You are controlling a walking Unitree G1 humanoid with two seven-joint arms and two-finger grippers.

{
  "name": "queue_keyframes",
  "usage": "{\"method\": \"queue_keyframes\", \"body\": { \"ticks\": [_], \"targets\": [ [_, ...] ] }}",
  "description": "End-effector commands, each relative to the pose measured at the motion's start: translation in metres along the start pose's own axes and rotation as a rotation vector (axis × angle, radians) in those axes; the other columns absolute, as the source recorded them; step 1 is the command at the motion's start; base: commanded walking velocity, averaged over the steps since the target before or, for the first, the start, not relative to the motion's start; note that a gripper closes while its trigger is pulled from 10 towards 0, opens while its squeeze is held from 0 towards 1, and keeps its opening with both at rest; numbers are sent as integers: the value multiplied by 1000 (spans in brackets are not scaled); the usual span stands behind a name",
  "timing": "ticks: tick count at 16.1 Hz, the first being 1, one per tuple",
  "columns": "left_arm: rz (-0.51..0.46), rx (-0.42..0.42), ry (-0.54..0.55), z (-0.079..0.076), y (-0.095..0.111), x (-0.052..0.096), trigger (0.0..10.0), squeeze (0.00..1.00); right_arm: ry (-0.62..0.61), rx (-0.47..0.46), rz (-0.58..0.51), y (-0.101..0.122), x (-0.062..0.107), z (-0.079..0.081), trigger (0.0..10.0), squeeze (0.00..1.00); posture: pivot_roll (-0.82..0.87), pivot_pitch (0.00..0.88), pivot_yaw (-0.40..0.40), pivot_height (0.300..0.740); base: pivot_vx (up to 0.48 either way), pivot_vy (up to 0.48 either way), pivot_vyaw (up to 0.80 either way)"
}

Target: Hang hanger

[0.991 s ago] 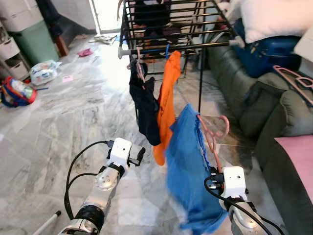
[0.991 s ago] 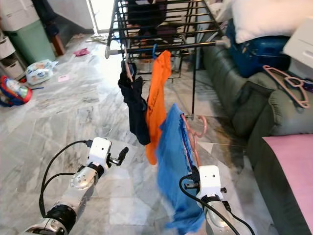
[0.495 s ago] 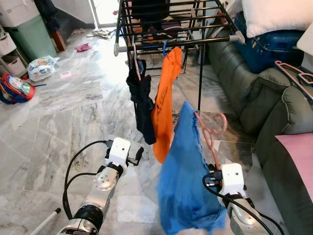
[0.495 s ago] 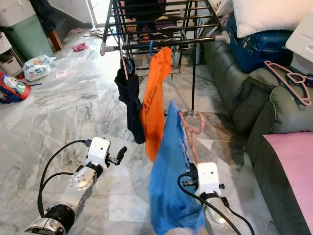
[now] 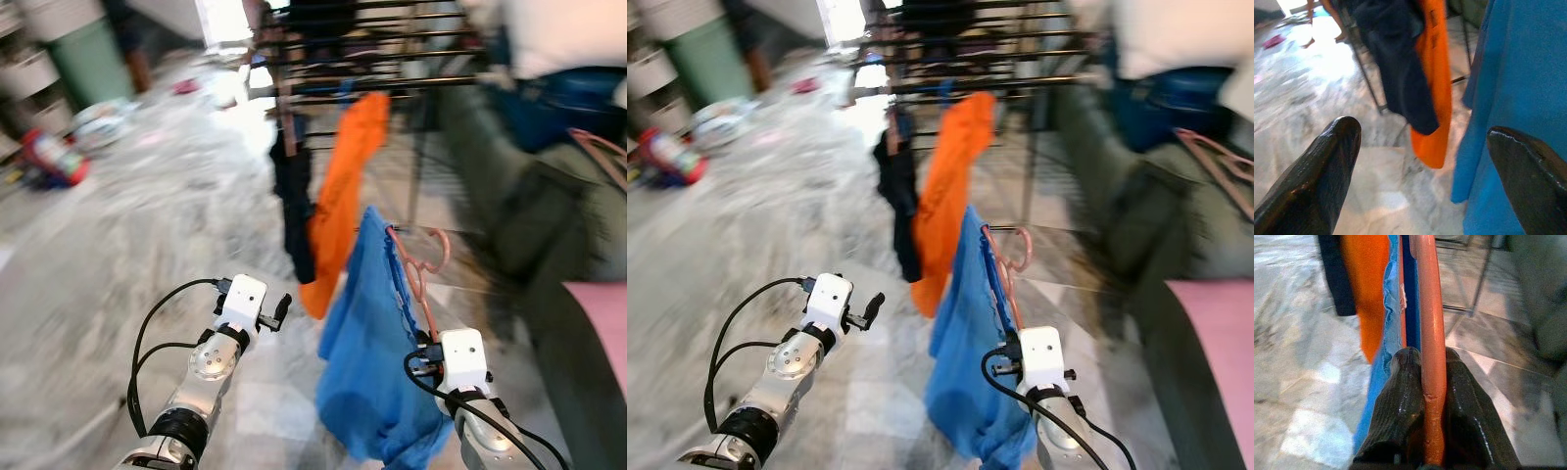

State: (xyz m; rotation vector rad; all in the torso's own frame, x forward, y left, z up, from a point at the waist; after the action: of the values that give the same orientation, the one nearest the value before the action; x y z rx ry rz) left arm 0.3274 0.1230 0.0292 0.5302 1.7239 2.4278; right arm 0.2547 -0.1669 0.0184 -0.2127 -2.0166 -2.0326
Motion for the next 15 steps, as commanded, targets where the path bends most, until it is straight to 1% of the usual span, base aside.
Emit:
{"method": "queue_keyframes", "body": {
  "ticks": [1, 5, 7, 15],
  "targets": [
    [16, -1, 2, 0, -5, 2, 10000, 0, 21, 5, -16, 3, 0, 4, 10000, 0, -151, 61, 73, 740, 0, 0, 800],
    [18, -7, 0, 0, -4, 1, 10000, 0, 42, 24, -2, 1, 1, 3, 10000, 0, -153, 61, 74, 740, 0, 0, 800],
    [24, -12, 3, 0, -5, 1, 10000, 0, 82, 38, 12, -1, 1, 5, 10000, 0, -153, 61, 76, 740, 0, 0, 800],
    [42, -15, 13, -1, -9, 3, 10000, 0, 128, 61, 33, -6, 5, 11, 10000, 0, -152, 66, 71, 740, 0, 0, 800]
  ]
}}
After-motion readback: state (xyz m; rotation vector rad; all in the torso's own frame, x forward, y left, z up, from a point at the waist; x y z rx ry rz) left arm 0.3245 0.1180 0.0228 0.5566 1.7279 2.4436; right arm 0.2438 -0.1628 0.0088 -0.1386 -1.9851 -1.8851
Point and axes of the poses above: a point about 5 cm out from each wrist's last joint towards the gripper, its own x axis pointing back from the gripper into the wrist, its own y axis along the axis of the wrist's last joint, z = x × y, the point moved 2 cm from there along -x, pointing out of the wrist towards the gripper, and after that the axes turned 7 degrees about -x, right-handed, at the moved point
